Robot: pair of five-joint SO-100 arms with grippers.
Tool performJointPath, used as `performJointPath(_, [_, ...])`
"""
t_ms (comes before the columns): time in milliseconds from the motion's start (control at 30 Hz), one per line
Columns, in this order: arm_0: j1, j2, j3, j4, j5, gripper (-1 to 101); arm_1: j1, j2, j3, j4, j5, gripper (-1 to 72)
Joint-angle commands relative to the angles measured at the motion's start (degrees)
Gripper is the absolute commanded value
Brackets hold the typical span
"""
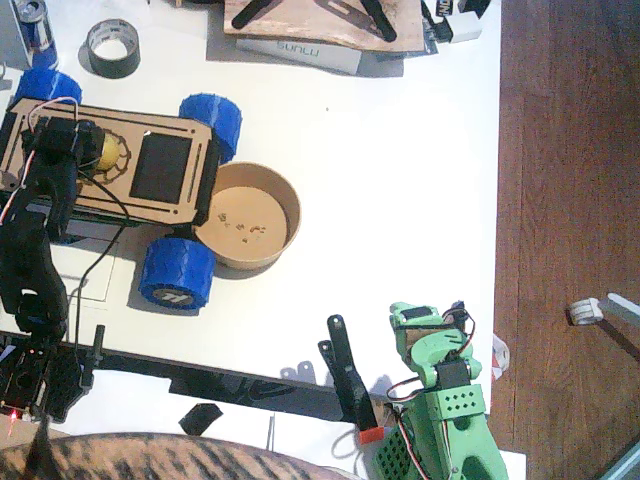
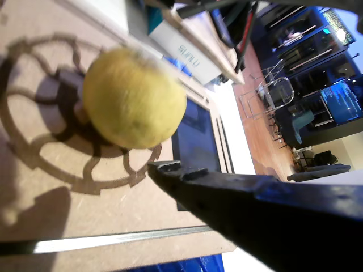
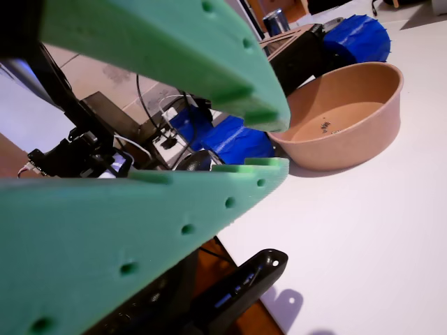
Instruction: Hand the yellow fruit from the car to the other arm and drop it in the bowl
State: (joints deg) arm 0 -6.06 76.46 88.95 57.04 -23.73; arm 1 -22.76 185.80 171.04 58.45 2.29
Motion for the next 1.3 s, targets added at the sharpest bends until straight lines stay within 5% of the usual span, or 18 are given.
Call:
performJointPath(0, [-0.44, 0.79, -2.46, 0.35, 0.09, 36, -0.26, 0.35, -2.55, 0.18, -0.09, 0.0])
performJointPath(967, [-3.16, -8.53, -3.08, -5.45, 0.53, 40, -0.35, 0.35, -2.55, 0.26, 0.0, 0.0])
performJointPath(1267, [-2.55, -15.47, -14.68, 2.72, 0.7, 40, -0.35, 0.44, -2.55, 0.26, -0.09, 0.0])
